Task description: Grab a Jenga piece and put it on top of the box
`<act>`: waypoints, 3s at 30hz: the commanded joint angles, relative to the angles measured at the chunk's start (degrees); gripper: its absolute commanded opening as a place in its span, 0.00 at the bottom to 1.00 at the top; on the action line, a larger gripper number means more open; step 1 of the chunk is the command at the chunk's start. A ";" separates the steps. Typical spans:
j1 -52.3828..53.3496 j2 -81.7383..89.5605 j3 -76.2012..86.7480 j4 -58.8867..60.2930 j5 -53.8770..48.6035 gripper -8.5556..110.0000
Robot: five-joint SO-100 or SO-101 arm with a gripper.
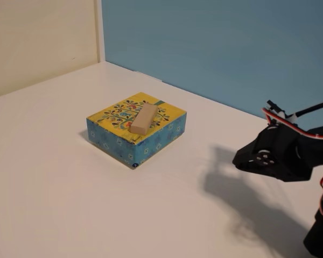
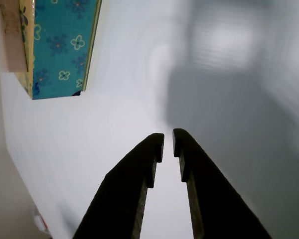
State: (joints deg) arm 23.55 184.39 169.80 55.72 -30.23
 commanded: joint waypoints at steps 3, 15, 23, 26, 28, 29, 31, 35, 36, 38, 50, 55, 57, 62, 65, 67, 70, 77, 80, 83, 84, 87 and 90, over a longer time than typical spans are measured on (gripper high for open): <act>0.00 0.35 -0.18 -0.26 0.35 0.07; 0.09 0.35 -0.18 -0.26 0.26 0.07; 0.09 0.35 -0.18 -0.26 0.09 0.07; 0.09 0.35 -0.18 -0.26 0.00 0.07; 0.09 0.35 -0.18 -0.26 -0.09 0.07; 0.09 0.35 -0.18 -0.26 -0.09 0.07; 0.00 0.35 -0.18 -0.26 -0.18 0.07; -0.09 0.35 -0.18 -0.26 -0.18 0.07; -0.09 0.35 -0.18 -0.26 -0.26 0.07; -0.09 0.35 -0.18 -0.26 -0.26 0.07; -0.35 0.35 -0.18 -0.18 -0.70 0.07; -0.09 0.35 -0.18 -0.18 -0.44 0.07; -0.09 0.35 -0.18 -0.18 -0.35 0.07; 0.00 0.35 -0.18 -0.26 -0.18 0.07; 0.09 0.35 -0.18 -0.26 -0.35 0.07; -0.09 0.35 -0.18 -0.18 -0.70 0.07; -0.70 0.35 -0.18 -0.09 -1.32 0.07; -0.26 0.35 -0.18 -0.09 -0.79 0.07; 0.44 0.35 -0.18 -0.35 0.09 0.07; 1.23 0.35 -0.18 -0.44 0.97 0.07; 1.41 0.35 -0.26 -0.44 1.23 0.07; 1.49 0.35 -0.26 -0.44 1.41 0.07; 1.58 0.35 -0.26 -0.44 1.41 0.07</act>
State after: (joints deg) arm 24.70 184.39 169.80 55.72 -29.27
